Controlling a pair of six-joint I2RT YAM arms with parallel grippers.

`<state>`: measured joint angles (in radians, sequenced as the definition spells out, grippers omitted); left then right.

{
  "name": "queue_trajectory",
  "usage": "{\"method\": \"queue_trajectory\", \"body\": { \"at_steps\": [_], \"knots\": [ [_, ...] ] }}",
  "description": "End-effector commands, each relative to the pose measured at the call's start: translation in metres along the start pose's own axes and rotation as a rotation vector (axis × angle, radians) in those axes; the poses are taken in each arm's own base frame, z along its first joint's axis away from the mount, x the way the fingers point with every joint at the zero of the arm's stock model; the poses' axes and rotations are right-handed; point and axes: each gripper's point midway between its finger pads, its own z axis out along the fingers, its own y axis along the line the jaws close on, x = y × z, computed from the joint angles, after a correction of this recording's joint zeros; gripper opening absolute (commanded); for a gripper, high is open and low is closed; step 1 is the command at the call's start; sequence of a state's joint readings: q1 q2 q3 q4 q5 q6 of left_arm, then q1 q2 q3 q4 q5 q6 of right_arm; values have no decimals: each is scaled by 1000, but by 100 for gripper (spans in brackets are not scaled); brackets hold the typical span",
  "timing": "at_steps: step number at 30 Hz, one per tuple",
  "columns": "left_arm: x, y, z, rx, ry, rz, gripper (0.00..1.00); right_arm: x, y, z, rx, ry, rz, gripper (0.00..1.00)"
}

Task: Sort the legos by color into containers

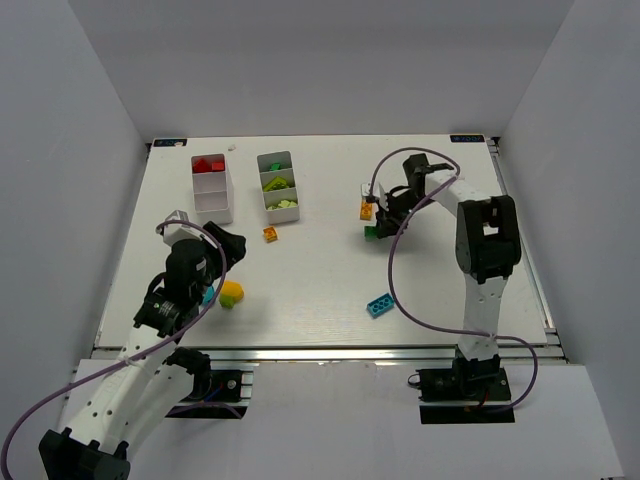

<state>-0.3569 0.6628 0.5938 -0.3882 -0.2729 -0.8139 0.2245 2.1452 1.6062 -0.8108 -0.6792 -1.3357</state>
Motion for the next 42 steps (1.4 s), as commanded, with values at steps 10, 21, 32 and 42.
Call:
{"method": "queue_trajectory", "body": {
  "at_steps": [10,21,32,42],
  "knots": [
    [-2,0,-1,7,-12,-9,86,-218,-20,-7,266,-354,-133,0],
    [-6,7,-13,-11,-31,-29,86,-348,-120,15,779,-579,-311,0],
    [-1,17,-17,-33,-29,-41,86,-350,-160,38,953,-561,-427,6],
    [-1,15,-14,-37,-21,-29,86,-332,-151,59,886,-525,-442,30]
  ]
}}
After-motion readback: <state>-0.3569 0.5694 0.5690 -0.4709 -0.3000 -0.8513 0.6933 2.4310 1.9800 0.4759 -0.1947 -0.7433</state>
